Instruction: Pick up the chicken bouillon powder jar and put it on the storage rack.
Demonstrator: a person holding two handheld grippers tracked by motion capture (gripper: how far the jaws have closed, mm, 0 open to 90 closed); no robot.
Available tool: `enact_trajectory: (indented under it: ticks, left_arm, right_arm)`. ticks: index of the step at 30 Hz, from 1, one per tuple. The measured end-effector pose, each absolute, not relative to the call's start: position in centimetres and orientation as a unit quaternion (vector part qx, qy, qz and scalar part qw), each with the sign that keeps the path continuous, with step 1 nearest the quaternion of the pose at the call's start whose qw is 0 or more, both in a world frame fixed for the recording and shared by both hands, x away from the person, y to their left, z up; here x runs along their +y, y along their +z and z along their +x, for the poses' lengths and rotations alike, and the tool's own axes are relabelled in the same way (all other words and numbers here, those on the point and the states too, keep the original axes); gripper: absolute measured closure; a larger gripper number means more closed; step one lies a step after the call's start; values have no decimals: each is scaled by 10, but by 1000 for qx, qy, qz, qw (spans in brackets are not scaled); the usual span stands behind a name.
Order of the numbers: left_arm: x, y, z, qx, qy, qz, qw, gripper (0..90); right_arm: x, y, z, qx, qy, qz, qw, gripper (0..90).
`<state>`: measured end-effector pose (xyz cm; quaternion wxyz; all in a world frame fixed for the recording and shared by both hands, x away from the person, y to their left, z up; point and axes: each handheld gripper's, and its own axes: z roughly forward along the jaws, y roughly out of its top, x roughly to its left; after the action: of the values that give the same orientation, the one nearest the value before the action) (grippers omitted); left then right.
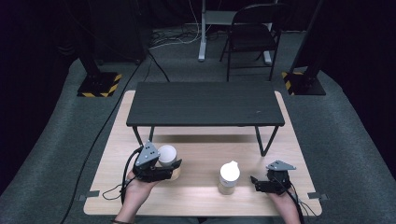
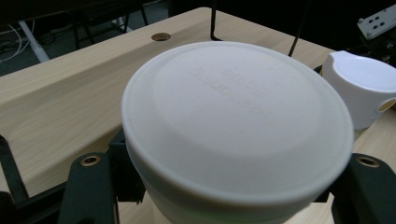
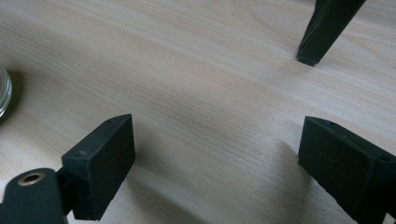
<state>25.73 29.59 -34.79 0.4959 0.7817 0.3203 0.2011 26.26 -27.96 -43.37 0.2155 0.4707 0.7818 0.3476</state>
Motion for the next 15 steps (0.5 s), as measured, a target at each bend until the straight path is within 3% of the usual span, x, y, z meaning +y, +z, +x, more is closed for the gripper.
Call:
enact_trajectory:
  ticks: [15]
  left_arm:
    - [304,-314,262,318,210,773,507,340]
  right_arm:
    - [-279,-434,263,782,347,471,216,101]
